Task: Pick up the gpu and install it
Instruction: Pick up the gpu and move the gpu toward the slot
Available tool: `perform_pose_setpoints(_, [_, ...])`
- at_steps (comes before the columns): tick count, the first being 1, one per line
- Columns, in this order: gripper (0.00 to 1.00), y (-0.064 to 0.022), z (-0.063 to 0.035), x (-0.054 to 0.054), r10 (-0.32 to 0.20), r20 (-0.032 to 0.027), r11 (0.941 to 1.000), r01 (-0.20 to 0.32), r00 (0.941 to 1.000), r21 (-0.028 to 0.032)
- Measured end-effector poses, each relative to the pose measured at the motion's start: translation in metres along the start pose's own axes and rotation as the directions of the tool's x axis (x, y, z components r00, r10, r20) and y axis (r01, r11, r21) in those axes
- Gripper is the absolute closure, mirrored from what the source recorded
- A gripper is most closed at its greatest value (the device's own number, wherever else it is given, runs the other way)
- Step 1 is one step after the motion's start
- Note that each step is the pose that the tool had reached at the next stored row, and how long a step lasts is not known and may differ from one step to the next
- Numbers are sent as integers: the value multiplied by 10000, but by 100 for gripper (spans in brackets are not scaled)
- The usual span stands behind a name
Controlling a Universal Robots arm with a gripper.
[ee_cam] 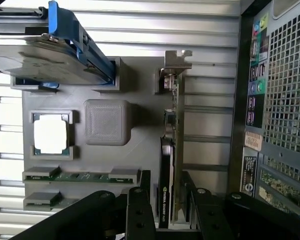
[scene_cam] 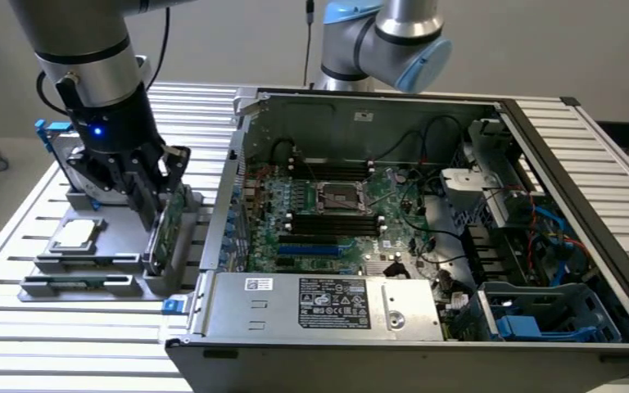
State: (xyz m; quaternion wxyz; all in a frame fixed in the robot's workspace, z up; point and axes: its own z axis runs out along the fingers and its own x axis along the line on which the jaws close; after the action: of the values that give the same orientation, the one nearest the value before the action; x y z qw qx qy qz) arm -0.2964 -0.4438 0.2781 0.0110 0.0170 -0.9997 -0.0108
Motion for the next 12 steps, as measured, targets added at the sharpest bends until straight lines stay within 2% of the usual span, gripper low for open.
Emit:
perform_pose_setpoints(7, [64, 5, 120, -6, 0, 27, 10000, 0, 10000, 2])
perform_pose_setpoints(12, [64, 26, 186, -19, -6, 94, 10000, 6, 10000, 3])
